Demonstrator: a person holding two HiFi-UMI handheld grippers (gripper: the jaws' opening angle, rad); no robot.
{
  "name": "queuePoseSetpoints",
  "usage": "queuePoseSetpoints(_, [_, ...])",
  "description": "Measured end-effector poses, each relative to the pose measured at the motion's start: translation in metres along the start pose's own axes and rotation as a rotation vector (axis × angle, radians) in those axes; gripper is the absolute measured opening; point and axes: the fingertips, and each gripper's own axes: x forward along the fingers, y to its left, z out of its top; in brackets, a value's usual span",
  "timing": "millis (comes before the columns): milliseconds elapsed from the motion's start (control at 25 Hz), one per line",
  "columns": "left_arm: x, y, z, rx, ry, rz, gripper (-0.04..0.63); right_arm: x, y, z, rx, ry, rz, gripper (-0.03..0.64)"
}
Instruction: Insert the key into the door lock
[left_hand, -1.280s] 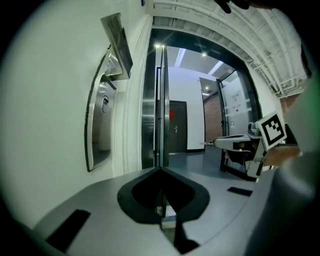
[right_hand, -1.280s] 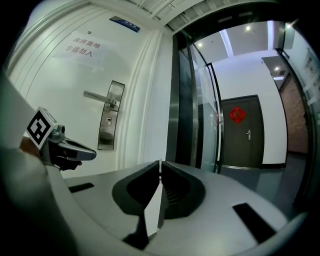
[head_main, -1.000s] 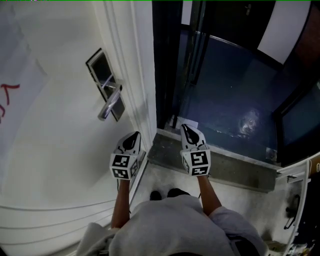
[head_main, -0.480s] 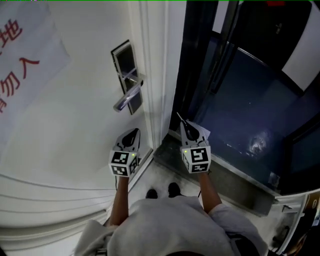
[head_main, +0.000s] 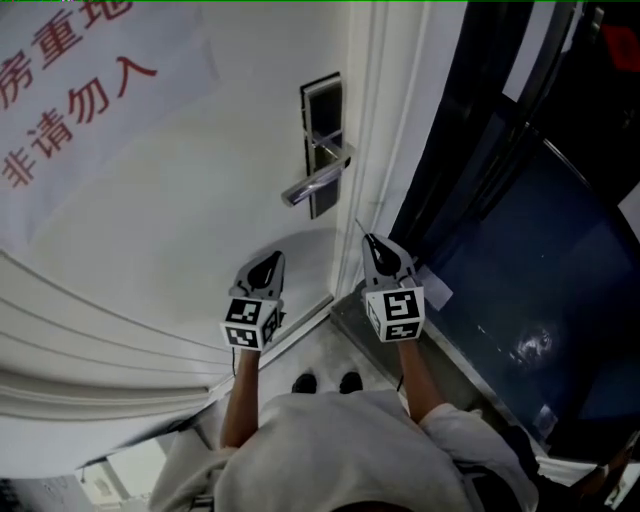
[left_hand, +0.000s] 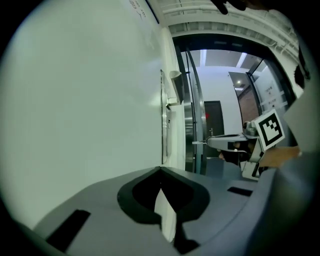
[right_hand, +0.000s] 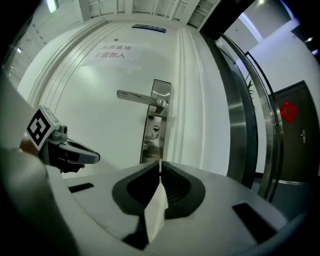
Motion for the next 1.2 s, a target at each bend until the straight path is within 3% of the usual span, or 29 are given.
queuePoseSetpoints(400, [-0.027, 0.034, -0.004, -0.016, -0.005, 0.122, 0.017, 0.03, 0.035, 0.005, -0.006, -0.022, 0.116, 0.031])
queuePoseSetpoints(720, [-0.021, 0.035, -0.001, -0.015, -0.012, 0.12, 0.017, 0.034, 0.027, 0.013, -0.036, -0.042, 0.117, 0.031])
queuePoseSetpoints(1200, [-0.012, 0.034, 0.002, -0.013, -0.013, 0.106, 0.017, 0.049, 0.009, 0.063, -0.194, -0.135, 0.126, 0.031])
